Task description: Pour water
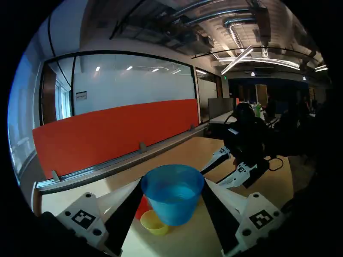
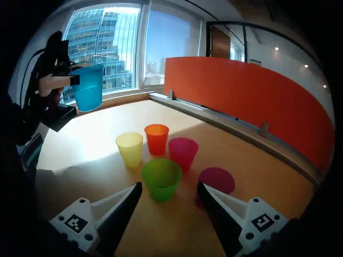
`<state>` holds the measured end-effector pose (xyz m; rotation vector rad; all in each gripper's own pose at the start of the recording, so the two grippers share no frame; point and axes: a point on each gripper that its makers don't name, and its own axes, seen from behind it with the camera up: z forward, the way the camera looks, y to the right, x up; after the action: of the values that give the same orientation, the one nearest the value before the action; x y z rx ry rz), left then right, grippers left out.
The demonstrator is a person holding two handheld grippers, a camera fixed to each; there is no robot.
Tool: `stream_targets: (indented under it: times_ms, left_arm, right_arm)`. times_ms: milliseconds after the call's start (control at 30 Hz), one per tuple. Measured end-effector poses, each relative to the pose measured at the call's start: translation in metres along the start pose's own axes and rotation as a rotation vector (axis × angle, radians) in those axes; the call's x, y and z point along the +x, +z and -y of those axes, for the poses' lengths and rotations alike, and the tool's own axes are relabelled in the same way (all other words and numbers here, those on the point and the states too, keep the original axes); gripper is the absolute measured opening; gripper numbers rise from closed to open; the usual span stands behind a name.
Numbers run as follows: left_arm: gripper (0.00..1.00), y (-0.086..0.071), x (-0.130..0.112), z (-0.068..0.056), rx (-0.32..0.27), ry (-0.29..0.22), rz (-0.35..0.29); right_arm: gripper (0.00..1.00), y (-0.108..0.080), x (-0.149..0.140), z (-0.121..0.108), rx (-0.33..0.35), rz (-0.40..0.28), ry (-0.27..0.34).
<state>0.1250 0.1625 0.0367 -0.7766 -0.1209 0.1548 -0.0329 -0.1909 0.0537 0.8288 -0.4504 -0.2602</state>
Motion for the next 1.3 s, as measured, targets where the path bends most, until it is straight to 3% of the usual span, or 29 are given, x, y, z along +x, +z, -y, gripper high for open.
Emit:
stream_targets:
  times_ms: [1300]
  left_arm:
    - [0.89, -0.01, -0.001, 0.015, 0.031, 0.003, 0.0]
  right_arm:
    - [0.99, 0.07, -0.022, 0.014, 0.05, 0.106, 0.012]
